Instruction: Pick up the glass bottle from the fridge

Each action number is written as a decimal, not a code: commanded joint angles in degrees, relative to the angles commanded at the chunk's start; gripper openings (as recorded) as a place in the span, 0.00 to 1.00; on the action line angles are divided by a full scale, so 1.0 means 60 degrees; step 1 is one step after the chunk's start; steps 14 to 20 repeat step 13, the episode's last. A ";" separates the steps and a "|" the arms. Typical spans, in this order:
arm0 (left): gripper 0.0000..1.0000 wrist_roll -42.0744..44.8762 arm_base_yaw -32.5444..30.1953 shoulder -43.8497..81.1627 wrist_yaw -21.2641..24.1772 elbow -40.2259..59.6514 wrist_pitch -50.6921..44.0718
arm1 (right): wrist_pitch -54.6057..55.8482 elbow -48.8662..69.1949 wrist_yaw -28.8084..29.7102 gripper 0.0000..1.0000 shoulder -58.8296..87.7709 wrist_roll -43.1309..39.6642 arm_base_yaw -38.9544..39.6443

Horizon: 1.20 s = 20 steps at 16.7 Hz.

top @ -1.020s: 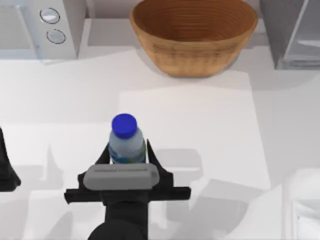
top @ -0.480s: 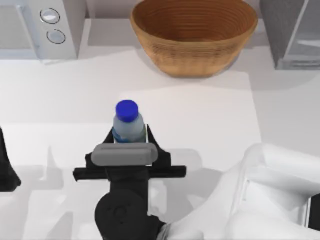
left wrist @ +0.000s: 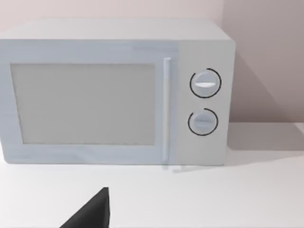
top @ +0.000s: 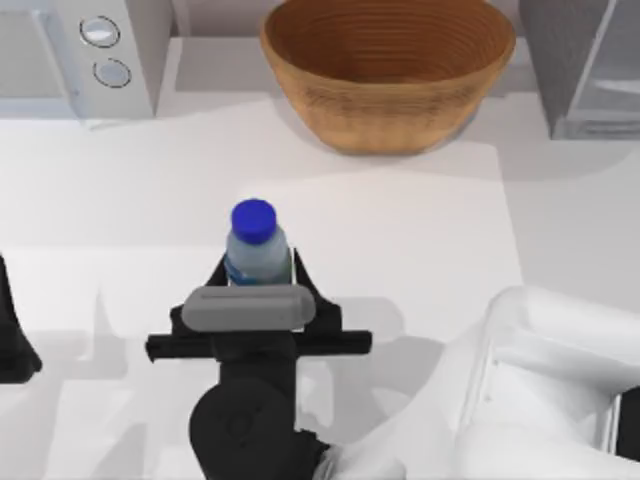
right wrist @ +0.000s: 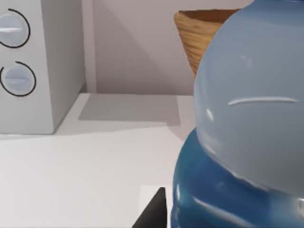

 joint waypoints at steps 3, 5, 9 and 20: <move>1.00 0.0000 0.0000 0.0000 0.0000 0.0000 0.0000 | 0.0000 0.0000 0.0000 0.68 0.0000 0.0000 0.0000; 1.00 0.0000 0.0000 0.0000 0.0000 0.0000 0.0000 | 0.0000 0.0000 0.0000 0.83 0.0000 0.0000 0.0000; 1.00 0.0000 0.0000 0.0000 0.0000 0.0000 0.0000 | 0.0000 0.0000 0.0000 1.00 0.0000 0.0000 0.0000; 1.00 0.0000 0.0000 0.0000 0.0000 0.0000 0.0000 | 0.0000 0.0000 0.0000 1.00 0.0000 0.0000 0.0000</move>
